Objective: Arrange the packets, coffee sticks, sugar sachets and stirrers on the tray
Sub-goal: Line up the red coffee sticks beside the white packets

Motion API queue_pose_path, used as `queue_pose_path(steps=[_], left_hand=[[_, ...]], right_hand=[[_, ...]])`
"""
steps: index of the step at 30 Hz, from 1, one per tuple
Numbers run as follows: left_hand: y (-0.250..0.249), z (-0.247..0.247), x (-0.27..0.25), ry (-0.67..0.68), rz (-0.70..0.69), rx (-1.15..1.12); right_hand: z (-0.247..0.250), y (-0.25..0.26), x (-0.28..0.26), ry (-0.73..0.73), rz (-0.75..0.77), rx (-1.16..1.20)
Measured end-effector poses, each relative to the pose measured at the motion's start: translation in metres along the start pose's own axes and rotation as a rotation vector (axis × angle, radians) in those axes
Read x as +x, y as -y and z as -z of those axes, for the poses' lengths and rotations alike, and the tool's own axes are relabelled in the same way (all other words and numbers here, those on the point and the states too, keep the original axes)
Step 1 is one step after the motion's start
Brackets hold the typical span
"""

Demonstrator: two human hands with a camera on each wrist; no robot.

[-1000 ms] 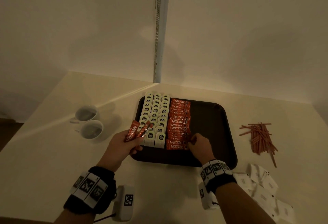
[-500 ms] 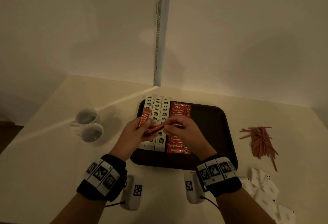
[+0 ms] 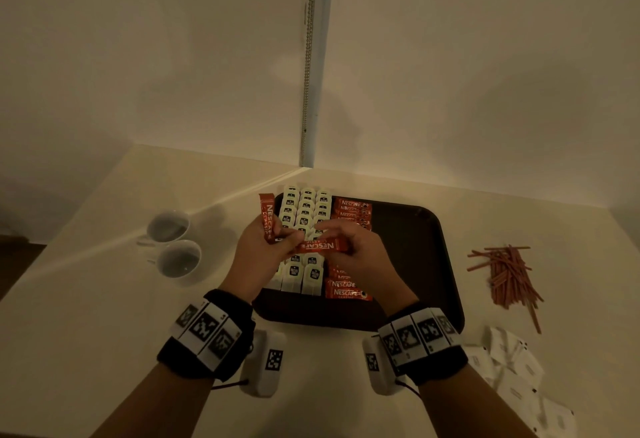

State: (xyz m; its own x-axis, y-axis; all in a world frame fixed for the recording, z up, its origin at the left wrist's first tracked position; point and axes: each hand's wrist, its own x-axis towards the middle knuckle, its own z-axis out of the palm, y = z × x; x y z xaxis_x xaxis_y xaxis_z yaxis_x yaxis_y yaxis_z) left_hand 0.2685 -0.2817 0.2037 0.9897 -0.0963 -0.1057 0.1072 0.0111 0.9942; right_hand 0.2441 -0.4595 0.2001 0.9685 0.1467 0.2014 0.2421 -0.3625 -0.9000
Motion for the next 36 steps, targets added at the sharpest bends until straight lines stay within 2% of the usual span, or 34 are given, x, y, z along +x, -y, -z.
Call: queue_pose_path(steps=[3,5,8,10,12,14,16,19,22,26,31,34,36], left_hand=[[-0.003,-0.002,0.001,-0.04,-0.084,0.175],[-0.008,-0.003,0.004,-0.012,-0.118,0.202],[-0.016,-0.007,0.007,0.021,-0.127,0.161],[-0.019,-0.009,0.007,0.009,-0.119,0.108],[-0.022,-0.011,0.002,0.028,-0.083,0.047],[-0.021,-0.013,-0.006,0.119,-0.033,0.022],[-0.016,-0.018,-0.014,0.203,-0.019,-0.05],[-0.007,-0.022,-0.017,0.144,-0.019,-0.147],[-0.001,-0.017,-0.014,0.038,0.0,-0.196],[0.002,-0.011,-0.01,0.005,0.03,-0.29],[0.007,-0.013,-0.011,0.041,0.028,-0.3],[0.012,-0.017,-0.017,0.1,0.088,-0.398],[0.015,-0.02,-0.019,0.106,0.133,-0.486]], right_hand=[[0.001,0.005,0.001,0.088,-0.066,0.108],[0.002,0.01,0.003,0.111,-0.137,0.137],[0.005,0.017,0.008,0.149,-0.16,-0.042],[0.009,0.022,0.011,0.179,-0.169,-0.07],[0.015,0.028,0.01,0.147,-0.211,0.092],[0.017,0.034,0.009,0.086,-0.222,0.257],[0.013,0.036,0.01,0.002,-0.191,0.247],[0.007,0.035,0.013,-0.148,-0.175,0.15],[0.01,0.03,0.013,-0.25,-0.242,0.091],[0.013,0.028,0.006,-0.224,-0.344,0.154],[0.016,0.037,0.002,-0.214,-0.296,0.083],[0.021,0.043,0.003,-0.23,-0.243,-0.059],[0.024,0.046,0.005,-0.202,-0.25,-0.069]])
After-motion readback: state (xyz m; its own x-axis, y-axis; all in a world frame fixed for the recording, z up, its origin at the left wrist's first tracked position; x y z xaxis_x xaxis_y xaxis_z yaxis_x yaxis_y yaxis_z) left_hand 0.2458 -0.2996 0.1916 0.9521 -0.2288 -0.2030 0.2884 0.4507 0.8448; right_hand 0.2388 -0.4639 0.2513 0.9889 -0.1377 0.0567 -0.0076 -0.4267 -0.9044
